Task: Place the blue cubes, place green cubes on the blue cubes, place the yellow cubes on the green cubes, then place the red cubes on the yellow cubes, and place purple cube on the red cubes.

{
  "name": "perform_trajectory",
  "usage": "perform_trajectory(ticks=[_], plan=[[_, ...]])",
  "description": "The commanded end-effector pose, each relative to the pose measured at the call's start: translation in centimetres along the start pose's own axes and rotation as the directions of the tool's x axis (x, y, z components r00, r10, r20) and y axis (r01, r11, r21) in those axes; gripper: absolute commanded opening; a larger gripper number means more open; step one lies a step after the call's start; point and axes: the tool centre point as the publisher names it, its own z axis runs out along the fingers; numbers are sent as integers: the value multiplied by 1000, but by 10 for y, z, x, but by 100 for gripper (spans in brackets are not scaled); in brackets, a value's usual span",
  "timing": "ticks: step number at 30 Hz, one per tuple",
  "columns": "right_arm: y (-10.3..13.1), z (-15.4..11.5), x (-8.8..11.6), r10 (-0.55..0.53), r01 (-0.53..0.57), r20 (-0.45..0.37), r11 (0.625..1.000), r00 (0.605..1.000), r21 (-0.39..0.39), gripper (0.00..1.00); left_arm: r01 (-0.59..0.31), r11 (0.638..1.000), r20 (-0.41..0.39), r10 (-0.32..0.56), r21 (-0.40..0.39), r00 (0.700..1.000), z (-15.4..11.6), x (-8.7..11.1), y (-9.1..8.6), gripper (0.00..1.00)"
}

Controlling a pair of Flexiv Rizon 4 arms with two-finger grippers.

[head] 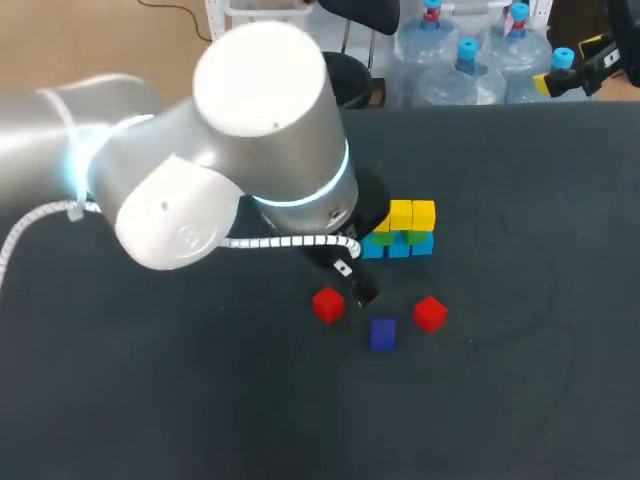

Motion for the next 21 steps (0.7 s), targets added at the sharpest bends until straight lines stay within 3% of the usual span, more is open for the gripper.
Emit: perform_trajectory(ticks=[1,10,15,21], plan=[[4,-1,0,1,-1,-2,999,1000,43,100,-14,997,-22,16,76,1000,14,-4,8,100],[4,-1,0,1,-1,-2,999,1000,43,100,-4,994,-60,11,112,998,25,6,17,100],[4,-1,0,1,-1,-2,999,1000,43,100,23,986,-93,-8,168,996,38,19,12,100],[4,-1,0,1,-1,-2,999,1000,43,100,37,983,-122,-15,178,992,41,26,9,85]])
